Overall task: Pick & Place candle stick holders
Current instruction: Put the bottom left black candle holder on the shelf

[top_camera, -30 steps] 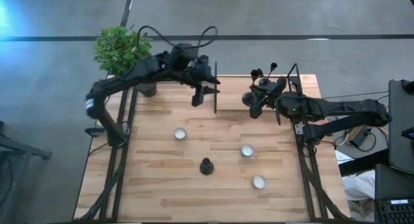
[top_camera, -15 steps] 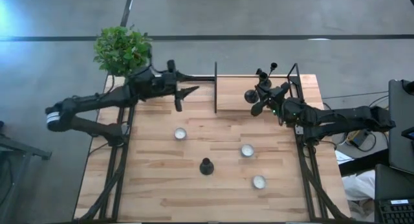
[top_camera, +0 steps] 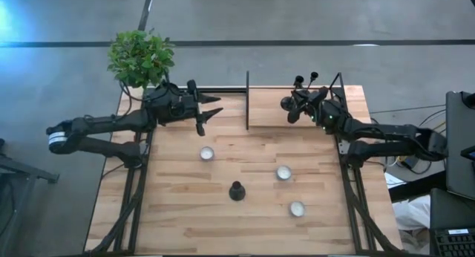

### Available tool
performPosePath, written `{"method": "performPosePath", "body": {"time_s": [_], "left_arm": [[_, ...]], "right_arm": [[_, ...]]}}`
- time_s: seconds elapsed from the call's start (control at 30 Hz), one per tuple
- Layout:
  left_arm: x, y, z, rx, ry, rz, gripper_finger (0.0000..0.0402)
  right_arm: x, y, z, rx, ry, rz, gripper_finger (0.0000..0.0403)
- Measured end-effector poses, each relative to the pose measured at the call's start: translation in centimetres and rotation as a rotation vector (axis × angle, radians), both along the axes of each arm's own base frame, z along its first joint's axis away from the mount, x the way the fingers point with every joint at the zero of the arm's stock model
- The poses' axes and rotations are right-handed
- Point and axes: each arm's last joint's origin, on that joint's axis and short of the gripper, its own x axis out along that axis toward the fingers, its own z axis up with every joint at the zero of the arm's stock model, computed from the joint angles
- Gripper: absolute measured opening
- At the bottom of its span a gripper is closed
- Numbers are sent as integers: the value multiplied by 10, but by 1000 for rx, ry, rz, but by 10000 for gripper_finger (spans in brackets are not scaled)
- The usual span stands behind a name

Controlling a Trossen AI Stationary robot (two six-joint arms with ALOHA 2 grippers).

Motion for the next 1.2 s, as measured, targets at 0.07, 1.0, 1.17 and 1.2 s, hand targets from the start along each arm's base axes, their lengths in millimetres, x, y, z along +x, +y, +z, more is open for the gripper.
{"method": "performPosePath", "body": {"time_s": [0.07,1.0,1.17,1.2], "left_arm": [[0,0,-1,-1,2,0,165],[0,0,0,-2,-1,5,165],[0,0,0,-2,-1,6,165],[0,0,0,-3,-1,6,165]], "right_arm": [[-3,-7,-4,-3,-2,5,8],[-9,-55,-43,44,72,62,8],[-11,-56,-45,51,73,50,8],[-12,-57,-45,52,73,47,8]]}}
